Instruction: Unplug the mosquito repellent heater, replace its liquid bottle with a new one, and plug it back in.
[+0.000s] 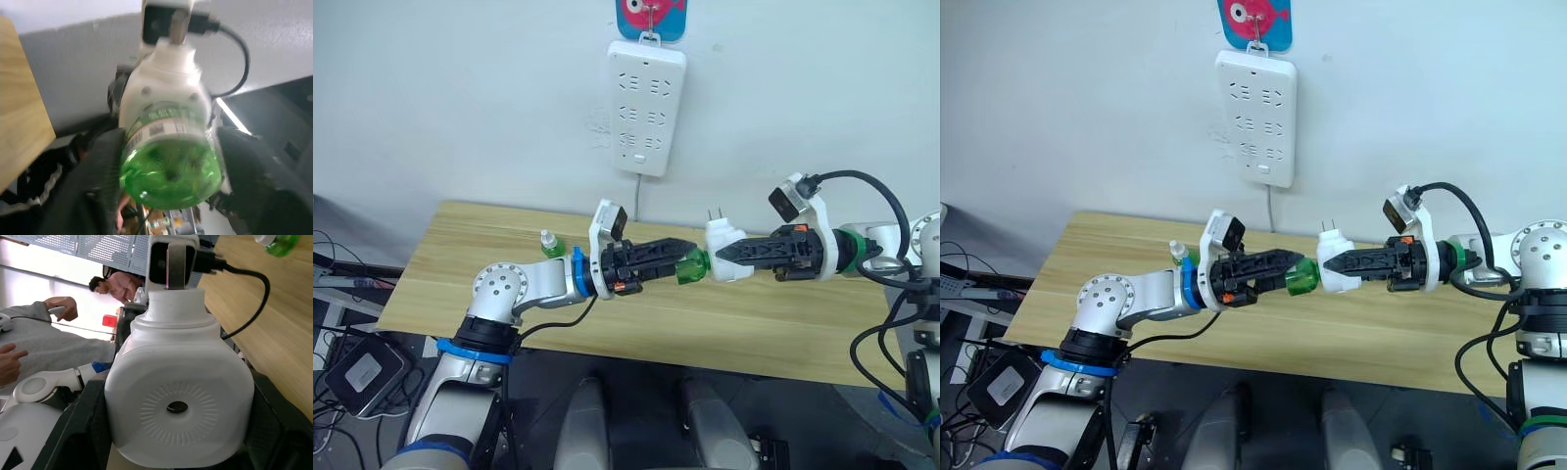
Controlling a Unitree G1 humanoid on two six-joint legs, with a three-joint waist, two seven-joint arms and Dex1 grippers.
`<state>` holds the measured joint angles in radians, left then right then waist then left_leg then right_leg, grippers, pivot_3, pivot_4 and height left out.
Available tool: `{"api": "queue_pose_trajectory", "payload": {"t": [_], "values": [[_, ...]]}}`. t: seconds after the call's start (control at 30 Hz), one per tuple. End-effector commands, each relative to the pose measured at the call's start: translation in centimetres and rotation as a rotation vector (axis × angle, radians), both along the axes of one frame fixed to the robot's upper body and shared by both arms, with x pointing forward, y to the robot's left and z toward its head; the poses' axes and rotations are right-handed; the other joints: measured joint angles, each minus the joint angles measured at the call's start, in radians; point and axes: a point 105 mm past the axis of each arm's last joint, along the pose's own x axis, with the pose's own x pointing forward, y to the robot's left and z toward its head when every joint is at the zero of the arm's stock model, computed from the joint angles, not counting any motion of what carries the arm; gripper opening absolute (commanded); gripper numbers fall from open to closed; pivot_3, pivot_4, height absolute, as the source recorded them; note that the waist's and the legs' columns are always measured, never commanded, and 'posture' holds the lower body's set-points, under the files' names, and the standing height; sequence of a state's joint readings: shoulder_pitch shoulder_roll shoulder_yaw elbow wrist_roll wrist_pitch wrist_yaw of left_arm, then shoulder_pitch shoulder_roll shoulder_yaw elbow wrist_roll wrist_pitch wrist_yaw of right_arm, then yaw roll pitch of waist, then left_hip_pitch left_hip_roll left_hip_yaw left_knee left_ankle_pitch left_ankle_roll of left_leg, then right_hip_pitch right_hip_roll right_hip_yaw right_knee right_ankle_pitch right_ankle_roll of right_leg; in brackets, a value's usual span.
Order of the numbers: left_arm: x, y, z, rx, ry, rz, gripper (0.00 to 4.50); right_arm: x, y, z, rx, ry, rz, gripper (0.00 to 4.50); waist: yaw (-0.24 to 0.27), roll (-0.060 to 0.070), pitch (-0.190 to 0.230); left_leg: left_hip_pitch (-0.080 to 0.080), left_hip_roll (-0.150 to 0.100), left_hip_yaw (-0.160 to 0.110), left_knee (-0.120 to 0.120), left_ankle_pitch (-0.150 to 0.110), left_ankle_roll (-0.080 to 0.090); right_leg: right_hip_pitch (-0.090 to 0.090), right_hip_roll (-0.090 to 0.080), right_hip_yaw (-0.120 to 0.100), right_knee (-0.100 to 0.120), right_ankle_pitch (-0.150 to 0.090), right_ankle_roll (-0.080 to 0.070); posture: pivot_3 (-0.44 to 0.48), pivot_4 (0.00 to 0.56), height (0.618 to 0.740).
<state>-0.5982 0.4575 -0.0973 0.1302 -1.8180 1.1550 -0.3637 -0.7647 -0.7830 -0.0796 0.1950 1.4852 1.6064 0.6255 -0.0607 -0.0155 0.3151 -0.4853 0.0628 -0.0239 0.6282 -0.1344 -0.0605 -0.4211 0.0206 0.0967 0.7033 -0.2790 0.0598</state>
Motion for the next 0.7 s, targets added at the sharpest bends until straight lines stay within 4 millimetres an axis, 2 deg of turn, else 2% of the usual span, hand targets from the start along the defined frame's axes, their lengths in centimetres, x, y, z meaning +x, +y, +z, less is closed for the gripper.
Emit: {"api": "queue_pose_trajectory", "payload": {"t": [0.03, 0.13, 0.27, 0.33, 0.4, 0.47, 0.57, 0.63, 0.7], "values": [[-0.3, 0.4, 1.0, -0.044, -0.021, -0.007, 4.34, -0.1, -0.6, 0.8, 0.008, -0.028, -0.016, 2.99, 0.002, 0.0, 0.0, 0.0, 0.0, 0.0, 0.0, 0.0, 0.0, 0.0, 0.0, 0.0, 0.0, 0.0, 0.0, -0.039, 0.28, 0.74], [-0.3, 0.8, 1.0, -0.051, -0.016, 0.006, 4.43, 0.2, -0.7, 0.9, 0.018, -0.024, -0.035, 2.99, 0.002, 0.0, 0.0, 0.0, 0.0, 0.0, 0.0, 0.0, 0.0, 0.0, 0.0, 0.0, 0.0, 0.0, 0.0, -0.041, 0.28, 0.74], [0.7, 2.8, 0.9, -0.018, -0.023, 0.098, 4.43, 0.8, -1.4, 1.1, 0.028, -0.017, -0.08, 2.99, 0.001, 0.0, 0.0, 0.0, 0.0, 0.0, 0.0, 0.0, 0.0, 0.0, 0.0, 0.0, -0.001, 0.0, 0.0, -0.043, 0.277, 0.74], [0.7, 3.9, 0.5, 0.049, -0.081, 0.143, 4.43, 0.9, -1.6, 1.2, 0.037, -0.015, -0.093, 2.99, 0.0, 0.0, 0.0, 0.0, 0.0, 0.0, 0.0, 0.0, 0.0, 0.0, 0.0, 0.0, -0.001, 0.0, 0.0, -0.046, 0.276, 0.74], [0.6, 4.1, -0.2, 0.215, -0.33, 0.224, 4.43, 1.1, -1.8, 1.4, 0.048, -0.014, -0.104, 2.99, -0.002, 0.0, 0.0, 0.0, 0.0, 0.0, -0.001, 0.0, 0.0, 0.0, 0.0, 0.0, -0.001, 0.0, 0.0, -0.042, 0.275, 0.74], [1.5, 4.0, -0.5, 0.36, -0.696, 0.347, 4.43, 1.4, -1.8, 1.5, 0.053, -0.013, -0.115, 2.99, 0.002, 0.0, 0.0, 0.0, 0.0, 0.001, -0.002, 0.0, 0.0, 0.0, 0.0, 0.001, -0.003, 0.0, 0.0, -0.039, 0.274, 0.74], [1.1, 3.2, -0.7, 0.402, -0.999, 0.36, 4.43, 1.7, -1.8, 1.5, 0.062, -0.007, -0.127, 2.99, 0.012, 0.0, 0.0, 0.0, 0.0, 0.002, -0.003, 0.0, 0.0, 0.0, 0.0, 0.001, -0.006, 0.0, -0.001, -0.027, 0.275, 0.74], [0.7, 2.1, -0.7, 0.472, -1.497, 0.401, 4.43, 1.8, -1.6, 1.5, 0.062, -0.004, -0.125, 2.99, 0.02, 0.0, 0.0, -0.001, -0.001, 0.003, -0.004, 0.0, 0.0, 0.0, -0.002, 0.002, -0.007, 0.0, 0.0, -0.027, 0.275, 0.74], [0.0, 1.1, -0.9, 0.456, -1.82, 0.394, 4.43, 1.9, -1.5, 1.6, 0.062, -0.003, -0.122, 2.99, 0.03, 0.0, 0.0, -0.001, -0.002, 0.004, -0.005, 0.0, 0.0, 0.0, -0.002, 0.002, -0.009, 0.0, -0.001, -0.021, 0.276, 0.74]]}}
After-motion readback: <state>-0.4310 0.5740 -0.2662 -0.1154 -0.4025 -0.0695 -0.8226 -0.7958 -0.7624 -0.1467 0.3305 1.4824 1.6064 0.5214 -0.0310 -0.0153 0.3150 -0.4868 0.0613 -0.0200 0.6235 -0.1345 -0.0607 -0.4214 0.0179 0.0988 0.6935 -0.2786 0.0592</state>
